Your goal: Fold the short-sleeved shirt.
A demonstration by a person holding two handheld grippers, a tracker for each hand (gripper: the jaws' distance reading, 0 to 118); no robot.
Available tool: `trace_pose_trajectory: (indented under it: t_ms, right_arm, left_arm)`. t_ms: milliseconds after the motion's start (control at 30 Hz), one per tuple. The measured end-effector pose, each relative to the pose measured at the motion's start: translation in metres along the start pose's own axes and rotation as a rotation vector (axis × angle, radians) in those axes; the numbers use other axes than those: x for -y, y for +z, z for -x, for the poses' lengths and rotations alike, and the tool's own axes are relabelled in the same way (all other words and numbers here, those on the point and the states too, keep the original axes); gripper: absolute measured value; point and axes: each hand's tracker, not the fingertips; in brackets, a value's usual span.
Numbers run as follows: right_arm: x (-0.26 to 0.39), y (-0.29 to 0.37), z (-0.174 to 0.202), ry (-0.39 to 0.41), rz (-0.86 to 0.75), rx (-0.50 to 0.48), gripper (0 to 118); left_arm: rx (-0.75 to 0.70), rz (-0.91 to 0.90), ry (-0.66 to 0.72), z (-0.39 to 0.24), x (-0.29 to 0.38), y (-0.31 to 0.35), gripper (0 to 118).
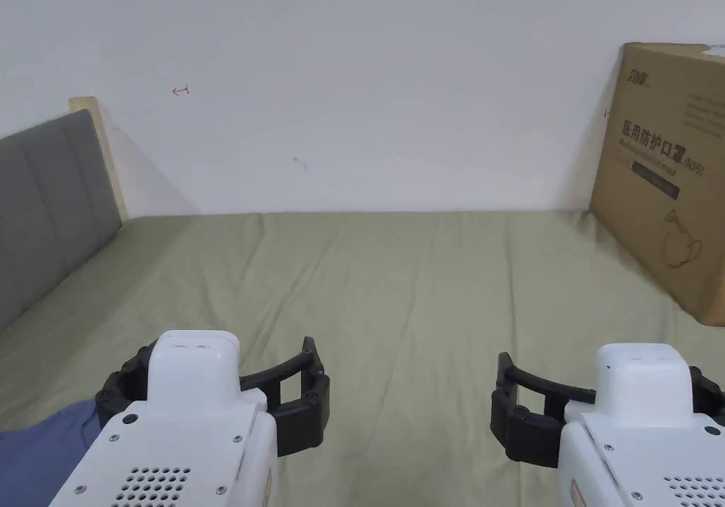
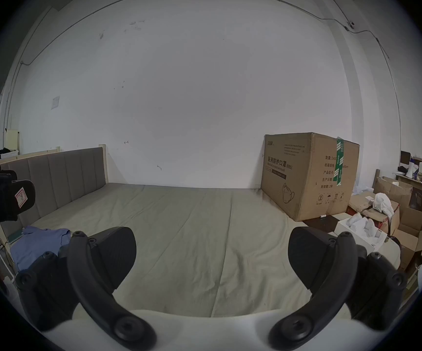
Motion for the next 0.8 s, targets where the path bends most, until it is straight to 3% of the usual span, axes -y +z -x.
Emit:
trace_pose_trajectory:
  t_ms: [800]
  right_arm:
    - [0.0043, -0.003, -0.0013, -0.002, 0.019, 0.009, 118]
  left_arm:
    - [-0.005, 0.024, -0.01, -0.002, 0.0062, -0.0047, 109]
